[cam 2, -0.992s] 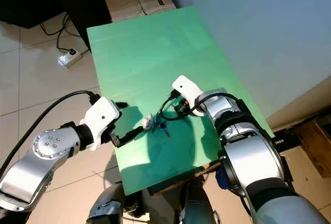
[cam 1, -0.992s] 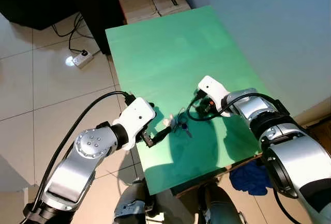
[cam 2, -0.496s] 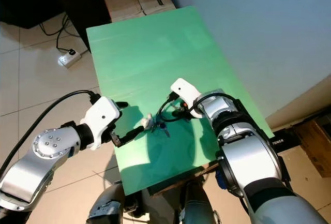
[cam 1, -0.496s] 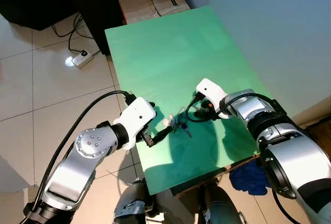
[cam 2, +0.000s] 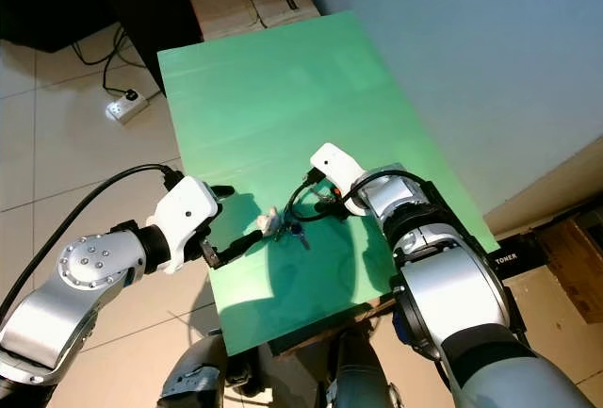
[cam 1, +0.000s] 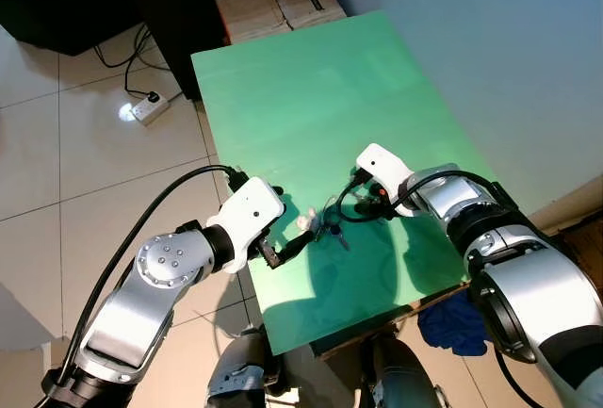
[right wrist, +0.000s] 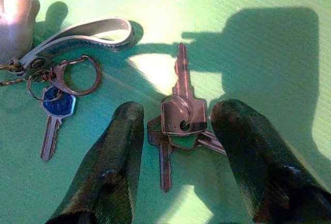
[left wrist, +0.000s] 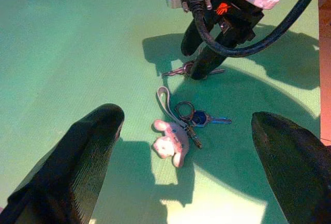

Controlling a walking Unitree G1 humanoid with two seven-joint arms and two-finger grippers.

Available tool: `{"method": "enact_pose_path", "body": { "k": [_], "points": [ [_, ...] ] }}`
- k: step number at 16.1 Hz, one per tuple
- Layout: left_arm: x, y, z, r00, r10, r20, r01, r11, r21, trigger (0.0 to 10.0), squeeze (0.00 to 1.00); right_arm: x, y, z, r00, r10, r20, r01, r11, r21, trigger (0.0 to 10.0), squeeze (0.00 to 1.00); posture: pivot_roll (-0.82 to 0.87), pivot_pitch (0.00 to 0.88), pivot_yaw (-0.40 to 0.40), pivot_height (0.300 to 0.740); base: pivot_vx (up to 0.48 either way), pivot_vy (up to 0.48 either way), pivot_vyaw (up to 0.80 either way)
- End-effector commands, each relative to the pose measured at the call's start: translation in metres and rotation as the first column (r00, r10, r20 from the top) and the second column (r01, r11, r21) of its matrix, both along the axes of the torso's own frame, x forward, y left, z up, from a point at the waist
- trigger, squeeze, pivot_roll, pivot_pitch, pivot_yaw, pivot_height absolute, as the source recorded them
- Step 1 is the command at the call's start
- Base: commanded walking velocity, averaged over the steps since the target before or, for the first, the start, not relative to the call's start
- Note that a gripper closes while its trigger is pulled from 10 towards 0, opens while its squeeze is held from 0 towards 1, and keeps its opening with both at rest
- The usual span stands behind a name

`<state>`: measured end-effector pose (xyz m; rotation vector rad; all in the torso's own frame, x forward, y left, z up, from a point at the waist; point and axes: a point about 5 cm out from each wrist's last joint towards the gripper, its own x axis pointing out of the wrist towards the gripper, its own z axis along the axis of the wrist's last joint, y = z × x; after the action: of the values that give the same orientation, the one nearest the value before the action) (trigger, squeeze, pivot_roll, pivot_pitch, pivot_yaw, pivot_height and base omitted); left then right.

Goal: Hang keys on a hook

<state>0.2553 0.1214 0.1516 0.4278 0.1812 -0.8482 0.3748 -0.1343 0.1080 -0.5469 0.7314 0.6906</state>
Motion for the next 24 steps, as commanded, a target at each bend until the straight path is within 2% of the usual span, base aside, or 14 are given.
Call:
{"method": "enact_pose_path", "body": {
  "k": [1, 2, 3, 4, 5, 6, 7, 8, 9, 24],
  "points": [
    [-0.002, 0.0, -0.002, 1.0, -0.018, -0.012, 0.018, 1.0, 0.007, 10.0, 0.0, 0.001, 0.006, 0.002, 1.0, 0.002, 0.019, -0.002, 1.0, 0.004, 5.2, 0.0, -0.05, 0.295, 0.057, 0.718, 0.0, 0.0, 0.0],
    [-0.002, 0.0, -0.002, 1.0, -0.019, -0.012, 0.019, 1.0, 0.007, 10.0, 0.0, 0.001, 0.006, 0.002, 1.0, 0.0, 0.022, 0.0, 1.0, 0.005, 5.2, 0.0, -0.05, 0.295, 0.057, 0.718, 0.0, 0.0, 0.0],
    [-0.002, 0.0, -0.002, 1.0, -0.02, -0.012, 0.02, 1.0, 0.007, 10.0, 0.0, 0.001, 0.008, 0.001, 1.0, -0.001, 0.021, 0.001, 1.0, 0.006, 4.2, 0.0, -0.05, 0.295, 0.057, 0.718, 0.0, 0.0, 0.0],
    [-0.002, -0.001, -0.001, 1.0, -0.02, -0.011, 0.02, 1.0, 0.008, 10.0, 0.0, 0.001, 0.009, 0.0, 1.0, -0.002, 0.016, 0.002, 1.0, 0.005, 2.5, 0.0, -0.05, 0.298, 0.057, 0.718, 0.0, 0.0, 0.0],
    [-0.002, -0.001, -0.001, 1.0, -0.02, -0.011, 0.02, 1.0, 0.008, 10.0, 0.0, 0.001, 0.009, 0.0, 1.0, -0.002, 0.015, 0.002, 1.0, 0.004, 2.5, 0.0, -0.05, 0.298, 0.057, 0.718, 0.0, 0.0, 0.0],
    [-0.002, -0.001, -0.001, 1.0, -0.02, -0.011, 0.021, 1.0, 0.008, 10.0, 0.0, 0.0, 0.009, -0.001, 1.0, -0.005, 0.016, 0.005, 1.0, 0.0, 3.0, 0.0, -0.05, 0.301, 0.055, 0.718, 0.0, 0.0, 0.0],
    [-0.002, -0.001, -0.001, 1.0, -0.02, -0.011, 0.02, 1.0, 0.007, 10.0, 0.0, 0.0, 0.009, -0.002, 1.0, -0.008, 0.016, 0.008, 1.0, -0.005, 4.3, 0.0, -0.05, 0.302, 0.054, 0.718, 0.0, 0.0, 0.0],
    [-0.002, -0.001, -0.001, 1.0, -0.019, -0.011, 0.02, 1.0, 0.008, 10.0, 0.0, 0.0, 0.009, -0.003, 1.0, -0.01, 0.016, 0.01, 1.0, -0.007, 6.2, 0.0, -0.05, 0.303, 0.053, 0.718, 0.0, 0.0, 0.0],
    [-0.001, -0.001, -0.001, 1.0, -0.019, -0.01, 0.019, 1.0, 0.008, 10.0, 0.0, -0.001, 0.009, -0.004, 1.0, -0.013, 0.016, 0.013, 1.0, -0.011, 10.0, 0.0, -0.05, 0.305, 0.052, 0.718, 0.0, 0.0, 0.0],
    [0.0, -0.001, -0.002, 1.0, -0.017, -0.013, 0.017, 1.0, 0.008, 10.0, 0.0, -0.008, 0.01, -0.017, 1.0, -0.008, -0.015, 0.007, 0.998, -0.057, 10.0, 0.0, -0.05, 0.313, 0.054, 0.718, 0.0, 0.0, 0.0]
  ]
}}
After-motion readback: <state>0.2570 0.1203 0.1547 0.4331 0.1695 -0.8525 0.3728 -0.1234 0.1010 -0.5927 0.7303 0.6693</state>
